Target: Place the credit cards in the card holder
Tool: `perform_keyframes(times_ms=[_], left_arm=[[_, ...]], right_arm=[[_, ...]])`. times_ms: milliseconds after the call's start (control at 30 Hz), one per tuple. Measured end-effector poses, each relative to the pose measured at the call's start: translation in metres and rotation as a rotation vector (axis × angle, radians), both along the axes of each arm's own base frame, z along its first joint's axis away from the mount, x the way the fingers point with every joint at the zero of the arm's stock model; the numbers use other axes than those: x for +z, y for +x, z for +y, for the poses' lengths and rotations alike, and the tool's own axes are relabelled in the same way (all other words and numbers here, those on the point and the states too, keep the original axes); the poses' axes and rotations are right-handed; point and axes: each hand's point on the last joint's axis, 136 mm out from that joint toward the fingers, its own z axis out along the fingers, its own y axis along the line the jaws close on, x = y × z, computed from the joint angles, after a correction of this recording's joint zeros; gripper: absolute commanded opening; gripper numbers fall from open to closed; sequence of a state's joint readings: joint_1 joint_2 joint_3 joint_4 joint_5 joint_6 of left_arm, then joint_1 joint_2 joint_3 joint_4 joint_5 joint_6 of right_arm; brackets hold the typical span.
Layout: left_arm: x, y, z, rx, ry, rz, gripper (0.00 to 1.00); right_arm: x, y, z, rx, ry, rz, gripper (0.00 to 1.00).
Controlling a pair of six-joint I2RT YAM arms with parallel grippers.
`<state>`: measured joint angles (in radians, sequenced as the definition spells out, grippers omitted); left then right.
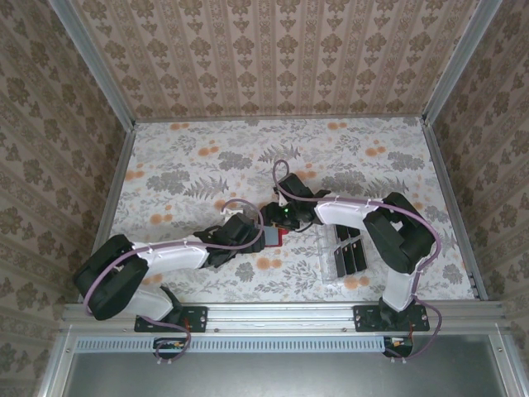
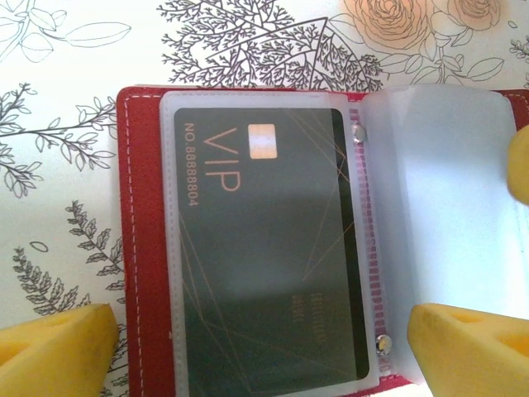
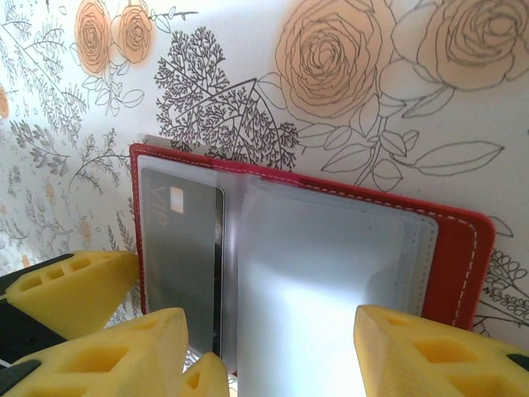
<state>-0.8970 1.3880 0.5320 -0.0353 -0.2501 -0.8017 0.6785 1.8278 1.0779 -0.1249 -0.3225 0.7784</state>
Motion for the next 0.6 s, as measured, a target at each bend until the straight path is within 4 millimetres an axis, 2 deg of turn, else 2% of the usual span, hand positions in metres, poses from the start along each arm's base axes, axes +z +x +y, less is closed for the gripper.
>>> perform_keyframes(times_ms=[233, 600], left_arm=[[-0.001, -0.002, 0.004, 0.003, 0.011, 0.004, 1.0], [0.004, -0.005, 0.01, 0.007, 0.016, -0.001, 1.0]], right_arm=[[0.014, 0.014, 0.007, 0.032, -0.02, -0.058, 0.57], [-0.019, 0.01, 0.003, 0.048, -0.085, 0.005, 0.57]])
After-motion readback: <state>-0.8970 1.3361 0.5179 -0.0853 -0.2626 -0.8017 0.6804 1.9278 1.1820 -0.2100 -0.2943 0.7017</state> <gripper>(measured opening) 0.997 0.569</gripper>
